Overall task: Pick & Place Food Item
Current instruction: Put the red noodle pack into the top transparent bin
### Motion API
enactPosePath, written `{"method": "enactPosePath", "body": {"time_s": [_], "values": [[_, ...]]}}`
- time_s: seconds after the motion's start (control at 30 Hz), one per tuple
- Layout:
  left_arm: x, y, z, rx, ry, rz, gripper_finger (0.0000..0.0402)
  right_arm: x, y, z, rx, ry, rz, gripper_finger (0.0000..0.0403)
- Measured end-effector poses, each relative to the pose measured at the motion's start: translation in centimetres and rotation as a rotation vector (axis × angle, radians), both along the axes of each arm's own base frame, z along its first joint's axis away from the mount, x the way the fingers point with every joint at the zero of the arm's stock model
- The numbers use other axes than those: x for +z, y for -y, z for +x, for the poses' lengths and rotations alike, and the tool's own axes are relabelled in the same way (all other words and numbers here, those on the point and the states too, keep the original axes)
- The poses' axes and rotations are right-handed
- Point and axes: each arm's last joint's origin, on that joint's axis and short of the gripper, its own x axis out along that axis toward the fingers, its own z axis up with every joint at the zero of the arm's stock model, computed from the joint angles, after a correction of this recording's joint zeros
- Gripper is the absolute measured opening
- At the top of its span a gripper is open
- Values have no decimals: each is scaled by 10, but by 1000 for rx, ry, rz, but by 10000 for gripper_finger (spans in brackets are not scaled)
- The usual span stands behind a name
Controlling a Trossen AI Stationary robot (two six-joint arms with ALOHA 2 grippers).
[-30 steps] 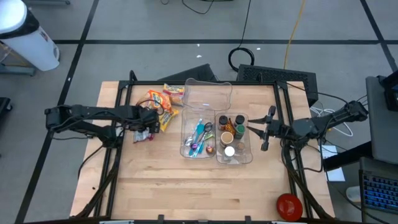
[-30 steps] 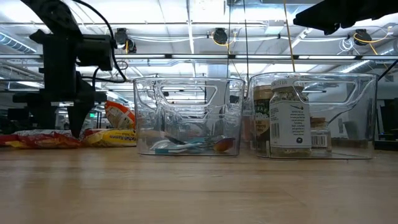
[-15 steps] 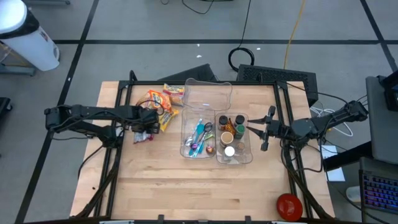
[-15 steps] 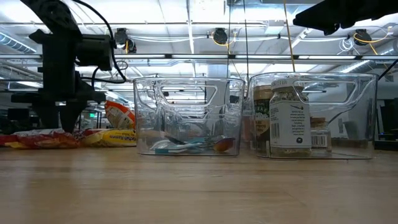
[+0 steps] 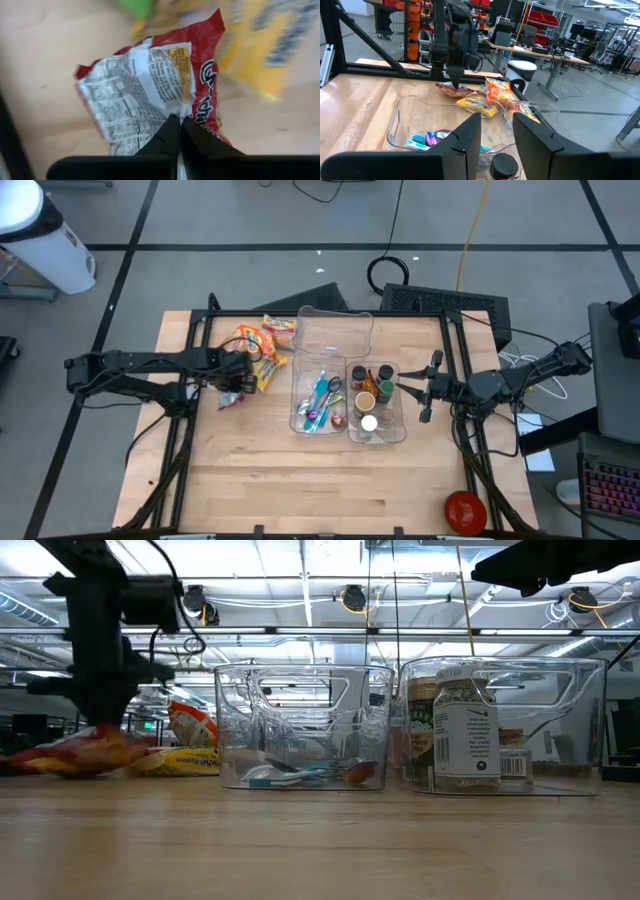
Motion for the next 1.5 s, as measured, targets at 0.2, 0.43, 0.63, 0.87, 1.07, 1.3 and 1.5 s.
{"method": "enactPosePath", "body": {"time_s": [0.2,0.43,0.63,0.87,1.07,1.3,1.5], "values": [[39,9,8,-101,164,56,4,0,0,0,-1,5,18,105],[93,25,13,-191,342,194,4,0,0,0,-1,2,17,105],[137,28,33,-263,589,373,4,0,0,1,-1,5,18,105],[158,12,74,-390,824,571,4,1,-2,4,-1,23,26,105],[154,-18,110,-442,852,542,3,-1,-3,7,-1,6,19,105],[153,-71,152,-439,795,506,3,-2,-3,8,-1,1,16,105],[131,-113,183,-408,747,463,3,-2,-3,8,-1,1,16,105]]}}
